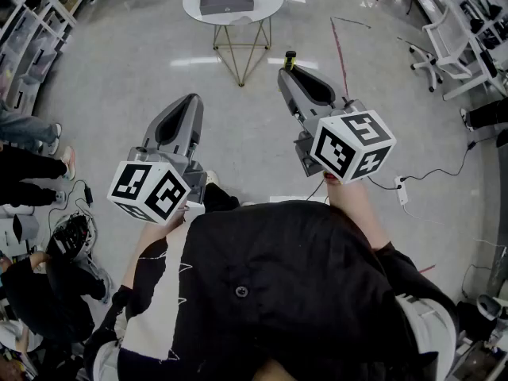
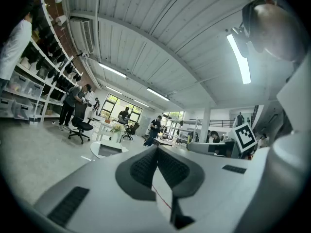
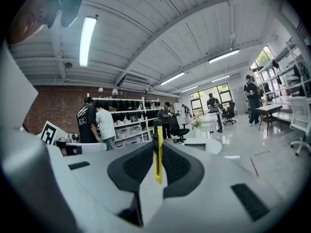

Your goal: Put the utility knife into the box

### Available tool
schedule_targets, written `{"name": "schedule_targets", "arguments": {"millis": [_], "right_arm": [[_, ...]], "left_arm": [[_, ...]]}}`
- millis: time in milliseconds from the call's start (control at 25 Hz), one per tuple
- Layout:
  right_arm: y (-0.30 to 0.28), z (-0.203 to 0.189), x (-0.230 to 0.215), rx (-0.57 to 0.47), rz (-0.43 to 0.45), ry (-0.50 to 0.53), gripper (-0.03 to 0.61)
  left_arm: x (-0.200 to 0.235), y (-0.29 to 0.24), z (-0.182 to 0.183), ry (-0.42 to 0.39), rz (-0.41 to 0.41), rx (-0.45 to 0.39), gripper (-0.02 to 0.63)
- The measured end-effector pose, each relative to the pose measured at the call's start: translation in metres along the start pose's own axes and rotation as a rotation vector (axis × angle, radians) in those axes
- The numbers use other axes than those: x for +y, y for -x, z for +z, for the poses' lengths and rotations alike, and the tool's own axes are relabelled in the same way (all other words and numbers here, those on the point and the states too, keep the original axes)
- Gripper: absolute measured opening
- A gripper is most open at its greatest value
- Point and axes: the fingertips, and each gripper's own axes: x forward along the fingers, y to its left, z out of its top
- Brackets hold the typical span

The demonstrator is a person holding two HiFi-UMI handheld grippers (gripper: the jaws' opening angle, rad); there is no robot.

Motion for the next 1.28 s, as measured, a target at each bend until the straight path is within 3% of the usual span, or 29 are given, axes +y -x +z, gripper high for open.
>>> {"name": "schedule_targets", "arguments": {"millis": [320, 640, 880, 1280], "right_arm": [[0.007, 0.001, -0.002, -0.012, 0.016, -0.038, 0.06], [-0.02, -0.01, -0.007, 0.026, 0.035, -0.024, 0.06], [-0.066, -0.003, -0.029, 0.056, 0.002, -0.031, 0.06], [-0.17, 0.042, -0.048, 0.005, -0.032, -0.053, 0.06]], "left_arm": [[-0.01, -0.002, 0.0, -0.006, -0.004, 0.005, 0.011], [0.008, -0.022, 0.003, -0.012, -0.018, -0.004, 0.011], [0.042, -0.071, 0.014, 0.018, -0.063, 0.012, 0.011], [0.121, -0.139, 0.078, -0.024, -0.129, 0.001, 0.011]]}}
